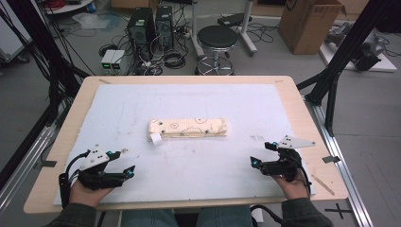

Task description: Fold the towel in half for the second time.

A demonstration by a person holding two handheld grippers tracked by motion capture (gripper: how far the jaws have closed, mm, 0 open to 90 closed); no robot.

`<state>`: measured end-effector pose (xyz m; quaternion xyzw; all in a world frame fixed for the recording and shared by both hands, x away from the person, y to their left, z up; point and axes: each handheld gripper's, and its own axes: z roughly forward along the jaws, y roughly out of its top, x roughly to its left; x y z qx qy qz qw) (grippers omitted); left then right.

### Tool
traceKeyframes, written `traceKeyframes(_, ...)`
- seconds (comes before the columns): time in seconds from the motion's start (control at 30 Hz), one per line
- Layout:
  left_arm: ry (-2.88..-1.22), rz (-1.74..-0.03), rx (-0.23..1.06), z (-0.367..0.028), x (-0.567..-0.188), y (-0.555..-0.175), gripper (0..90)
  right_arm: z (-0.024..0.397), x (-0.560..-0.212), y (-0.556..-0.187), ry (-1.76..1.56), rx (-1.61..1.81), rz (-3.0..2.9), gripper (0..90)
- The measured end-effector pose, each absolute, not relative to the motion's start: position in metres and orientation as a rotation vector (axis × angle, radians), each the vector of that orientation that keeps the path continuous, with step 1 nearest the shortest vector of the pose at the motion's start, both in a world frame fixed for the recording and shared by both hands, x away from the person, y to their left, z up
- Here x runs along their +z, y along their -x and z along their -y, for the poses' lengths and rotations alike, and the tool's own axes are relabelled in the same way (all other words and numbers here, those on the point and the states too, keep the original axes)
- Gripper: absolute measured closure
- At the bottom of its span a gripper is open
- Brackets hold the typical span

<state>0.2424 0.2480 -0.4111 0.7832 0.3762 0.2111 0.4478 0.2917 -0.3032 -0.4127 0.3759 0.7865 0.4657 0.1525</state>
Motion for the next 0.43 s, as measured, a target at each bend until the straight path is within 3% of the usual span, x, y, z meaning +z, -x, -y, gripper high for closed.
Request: traceKeyframes(0.43,-1.939,-0.945,0.542,-0.2496,-0.4155,-0.2398,24.1,0.2972,-0.4189,-0.2857,-1.039,1.321,-2.289,12.0)
